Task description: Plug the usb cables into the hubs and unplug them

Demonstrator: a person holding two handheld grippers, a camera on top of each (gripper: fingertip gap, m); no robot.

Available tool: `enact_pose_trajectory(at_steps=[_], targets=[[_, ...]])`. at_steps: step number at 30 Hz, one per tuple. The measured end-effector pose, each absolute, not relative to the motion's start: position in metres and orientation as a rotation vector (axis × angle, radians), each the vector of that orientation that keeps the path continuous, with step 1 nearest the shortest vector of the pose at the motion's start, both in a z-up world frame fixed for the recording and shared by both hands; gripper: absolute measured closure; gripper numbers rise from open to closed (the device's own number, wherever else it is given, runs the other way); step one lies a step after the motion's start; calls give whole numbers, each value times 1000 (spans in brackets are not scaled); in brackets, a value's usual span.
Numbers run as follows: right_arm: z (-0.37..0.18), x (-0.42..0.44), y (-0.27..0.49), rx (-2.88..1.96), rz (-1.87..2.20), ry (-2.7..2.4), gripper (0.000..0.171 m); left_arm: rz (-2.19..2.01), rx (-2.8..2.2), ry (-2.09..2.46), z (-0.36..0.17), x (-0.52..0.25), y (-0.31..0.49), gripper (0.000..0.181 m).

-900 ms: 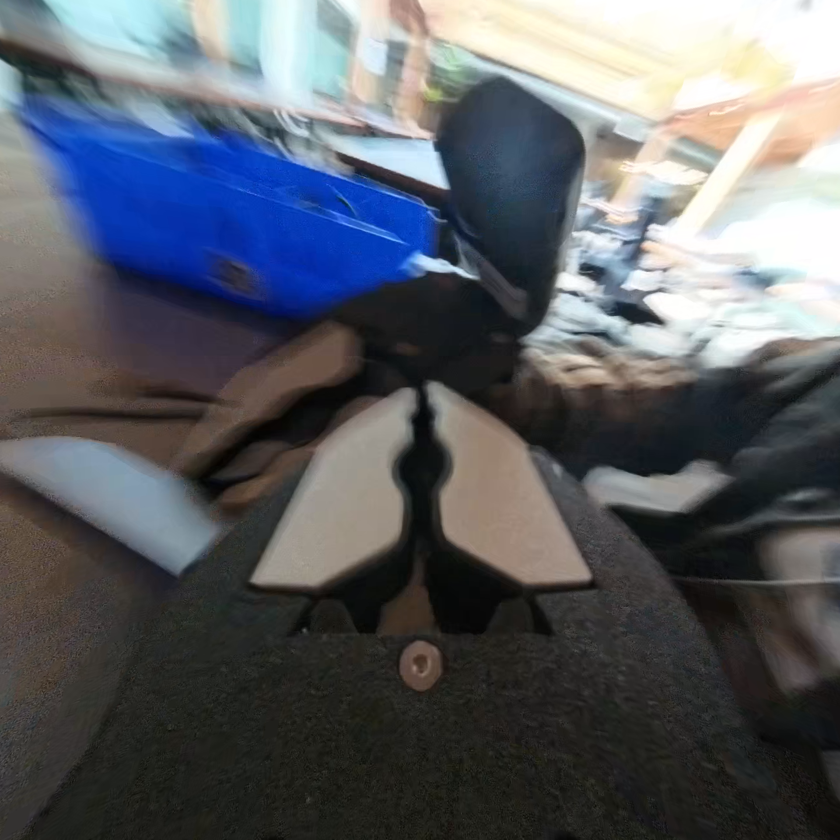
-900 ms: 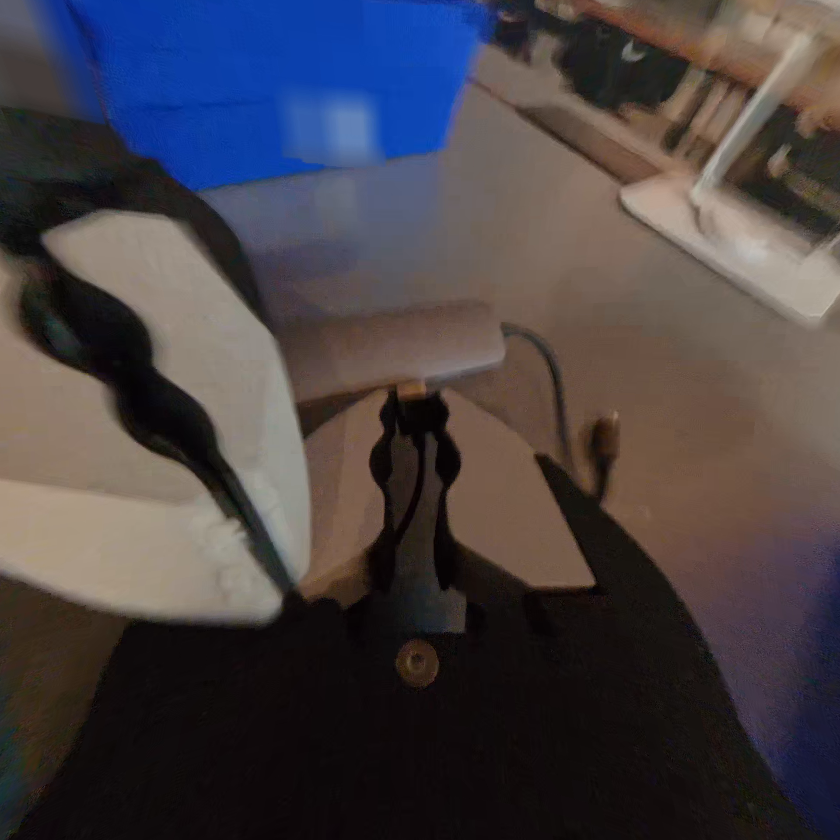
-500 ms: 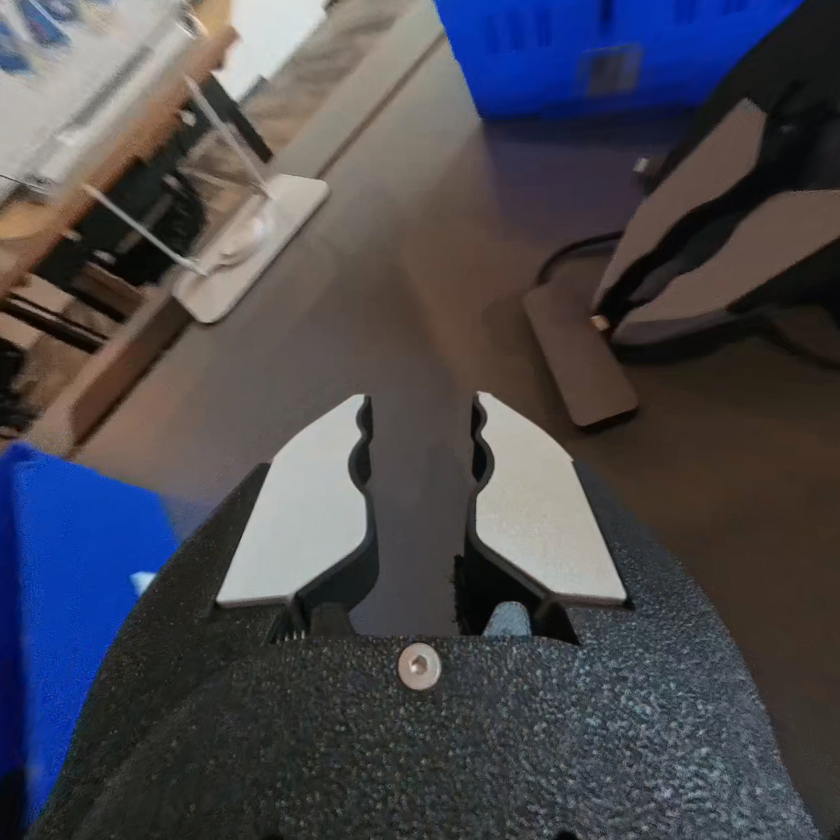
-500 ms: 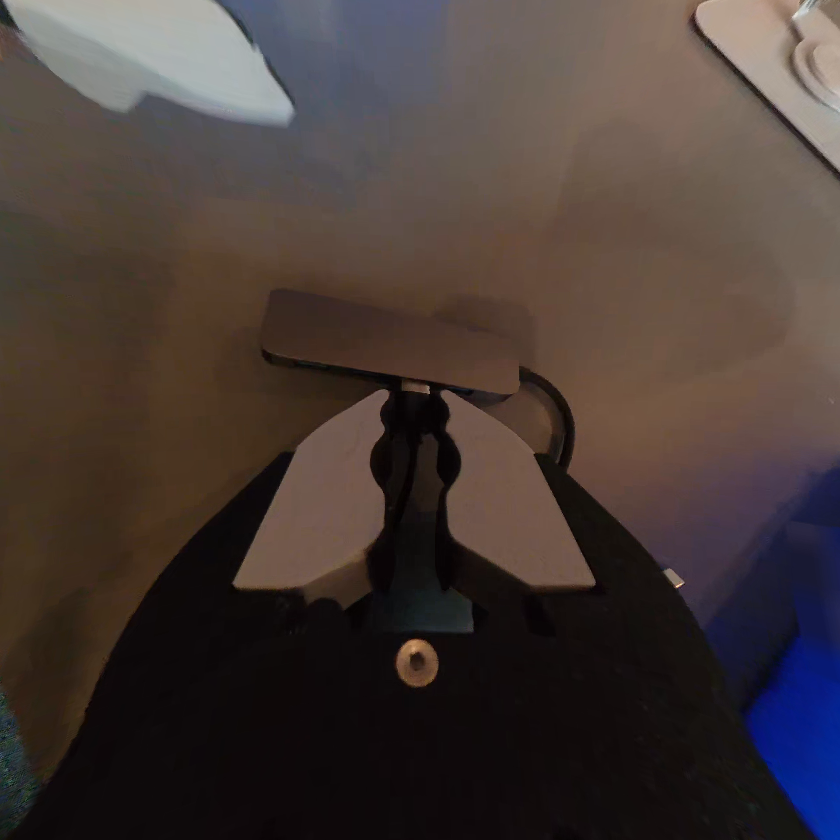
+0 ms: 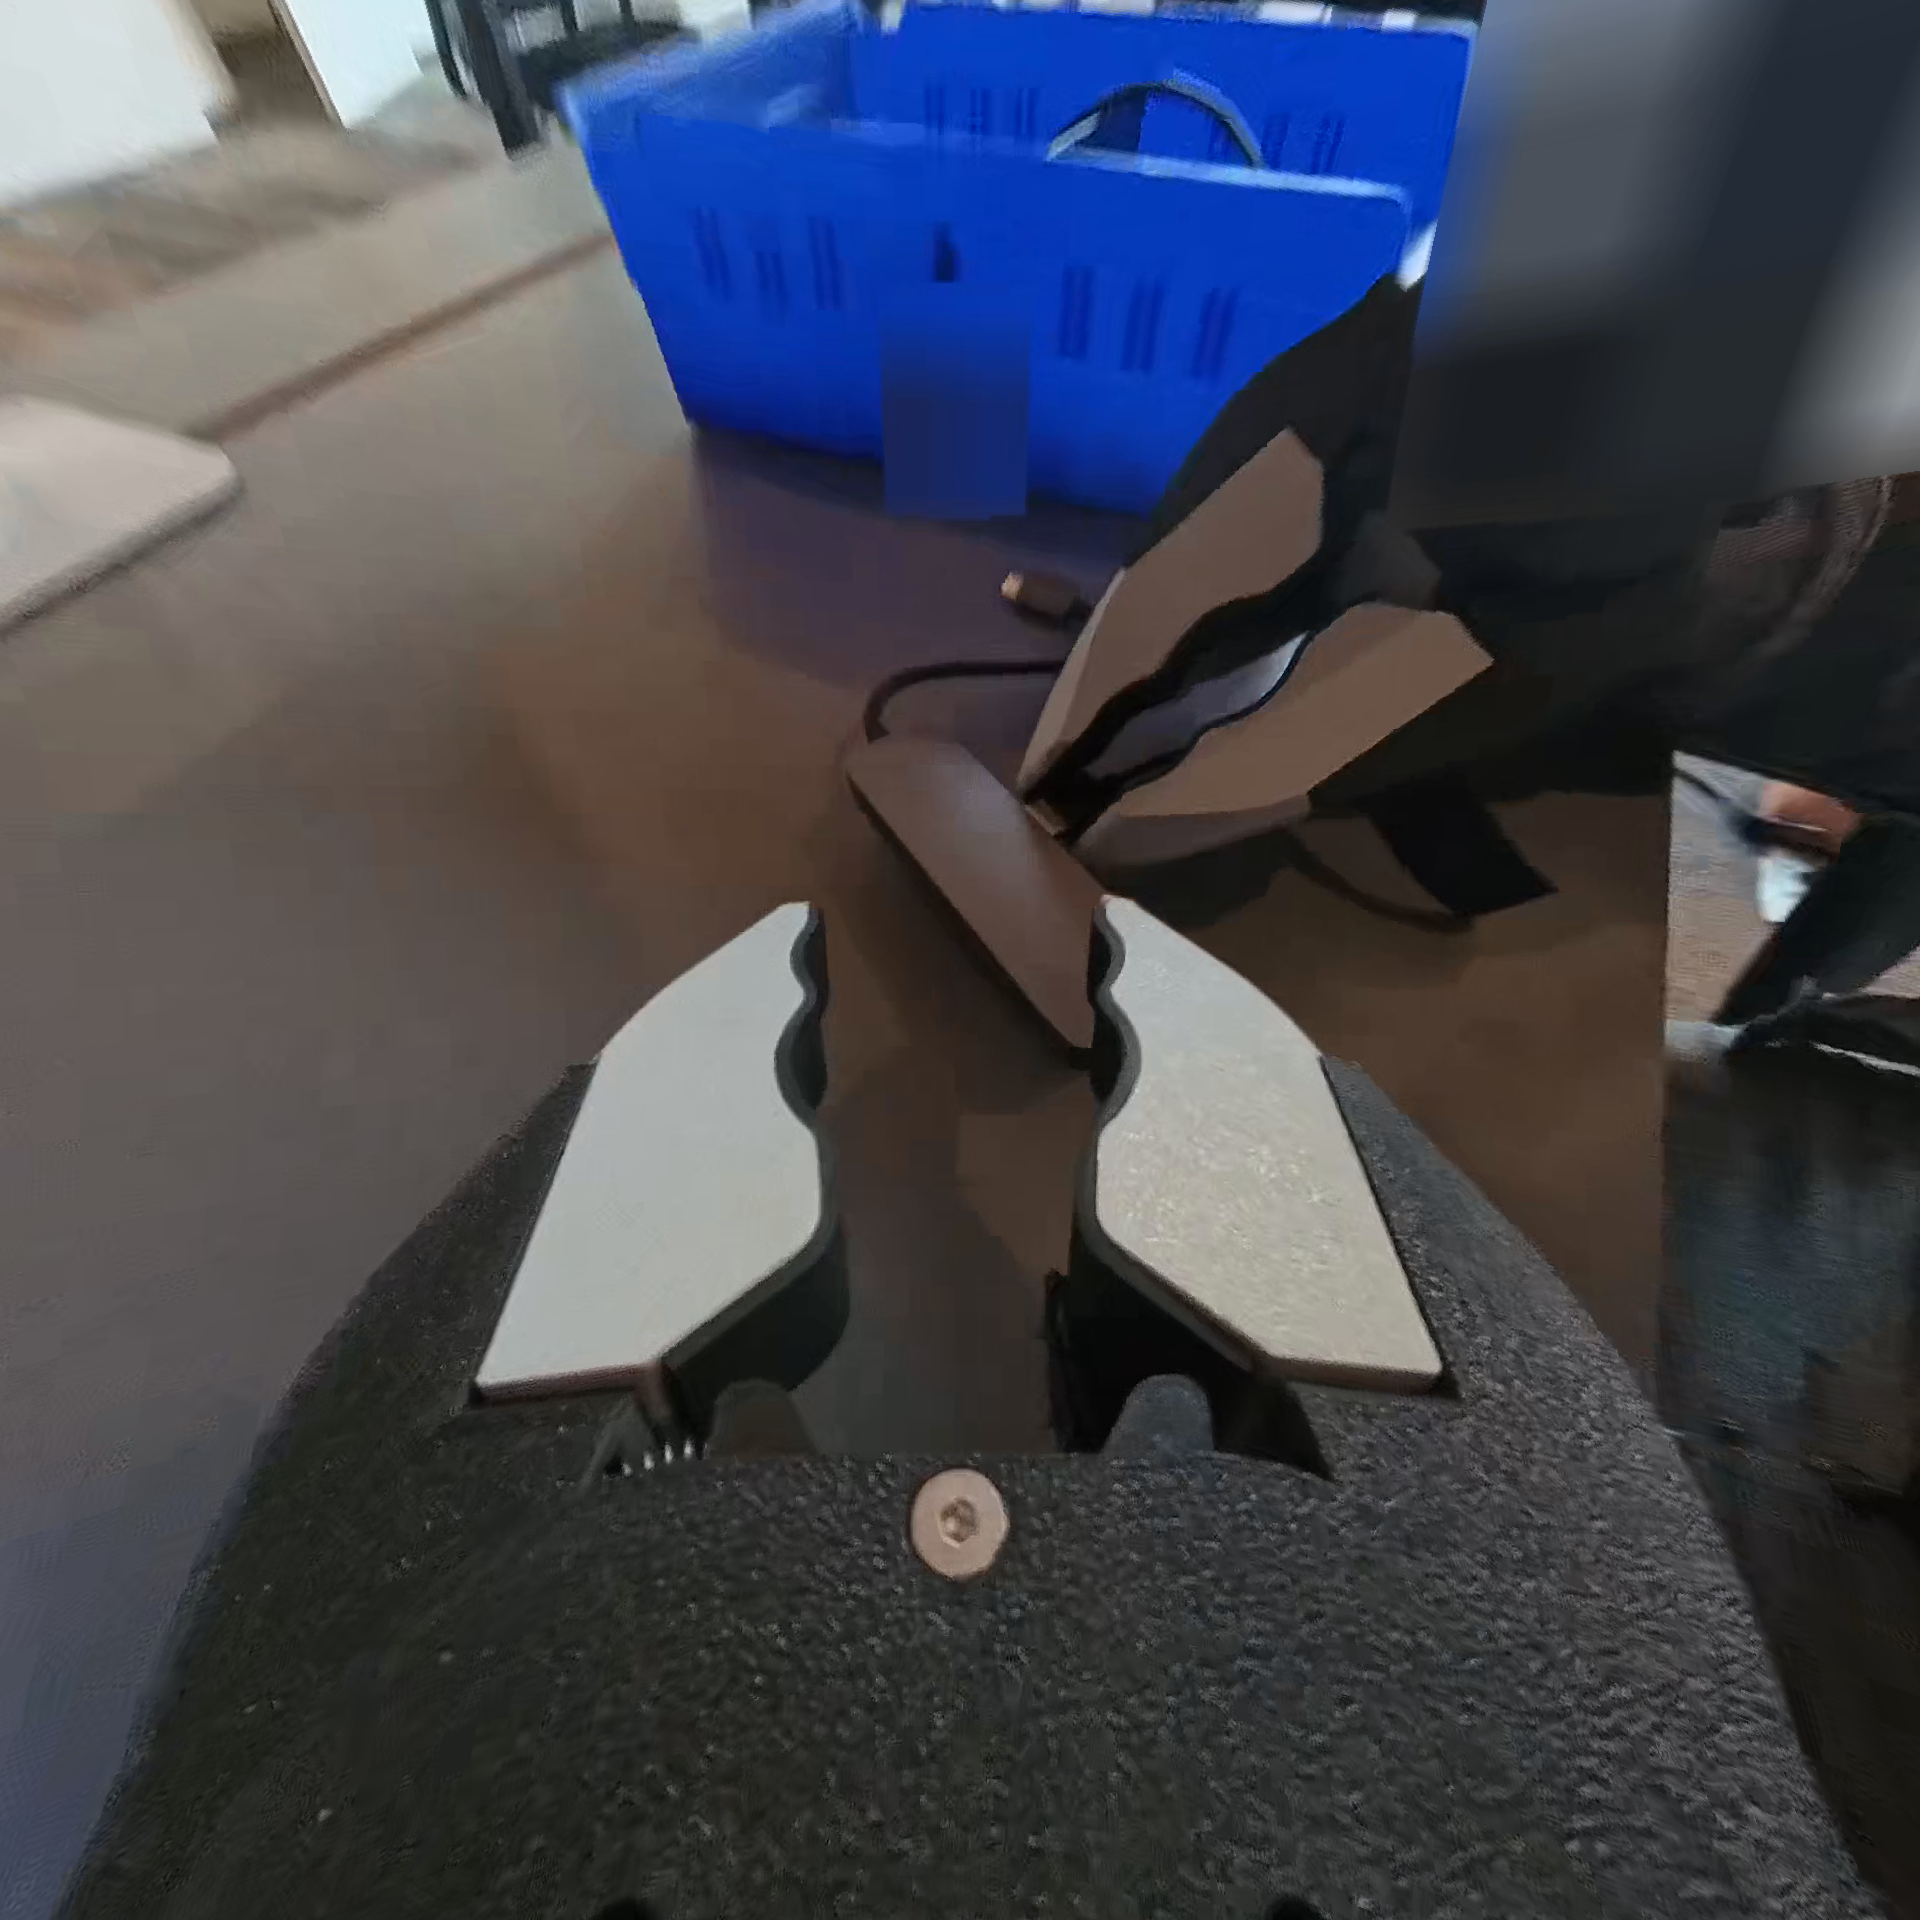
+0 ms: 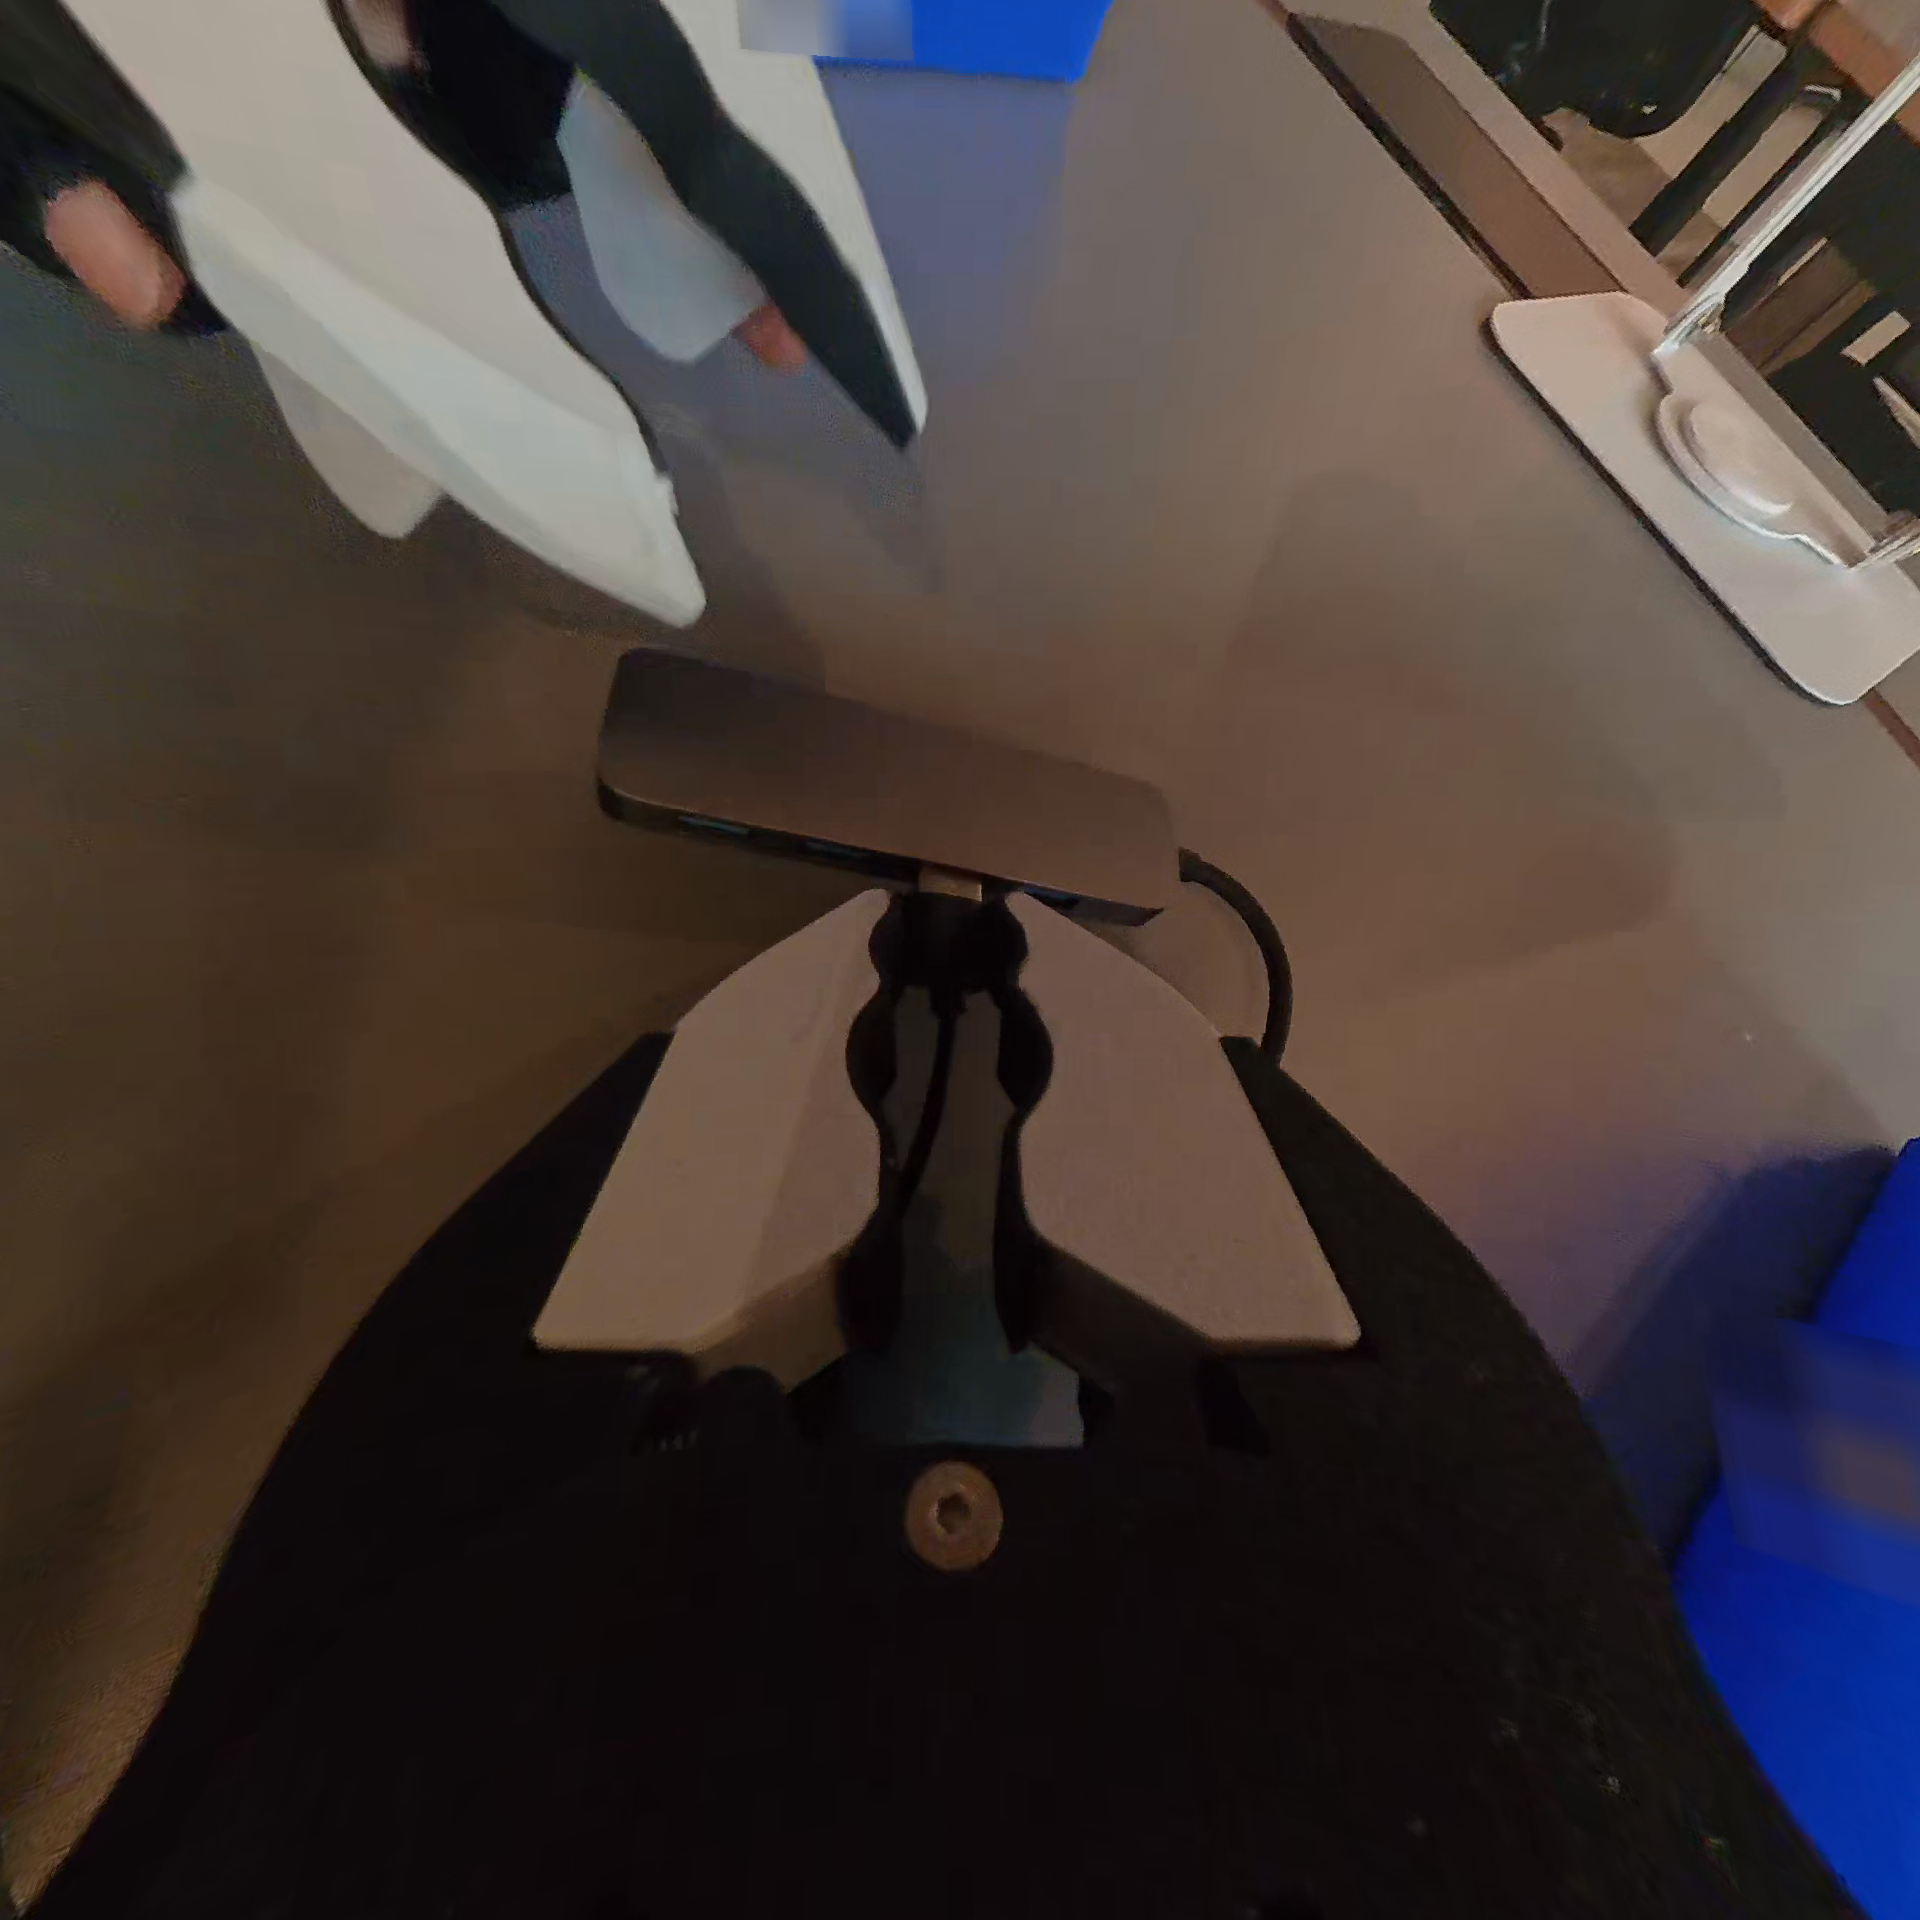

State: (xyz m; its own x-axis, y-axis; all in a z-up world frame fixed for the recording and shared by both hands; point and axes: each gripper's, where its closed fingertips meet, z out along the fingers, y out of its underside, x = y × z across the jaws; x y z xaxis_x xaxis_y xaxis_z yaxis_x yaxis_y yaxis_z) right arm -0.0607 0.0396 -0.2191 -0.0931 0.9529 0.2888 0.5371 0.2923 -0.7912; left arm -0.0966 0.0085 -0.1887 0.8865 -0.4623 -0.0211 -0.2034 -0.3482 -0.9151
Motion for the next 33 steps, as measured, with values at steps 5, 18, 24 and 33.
enact_pose_trajectory(at_steps=[5,18,24,33], targets=[[-220,-62,37,-1347,650,-1753,157,-200,-1813,549,-165,-99,0,133],[-220,-63,36,-1350,637,-1751,157,-915,-835,462,12,-89,-111,139],[-220,-63,35,-1354,640,-1751,157,-1046,-597,569,43,-83,-157,143],[-221,-64,35,-1359,640,-1749,157,-1128,-367,734,71,-69,-198,154]])
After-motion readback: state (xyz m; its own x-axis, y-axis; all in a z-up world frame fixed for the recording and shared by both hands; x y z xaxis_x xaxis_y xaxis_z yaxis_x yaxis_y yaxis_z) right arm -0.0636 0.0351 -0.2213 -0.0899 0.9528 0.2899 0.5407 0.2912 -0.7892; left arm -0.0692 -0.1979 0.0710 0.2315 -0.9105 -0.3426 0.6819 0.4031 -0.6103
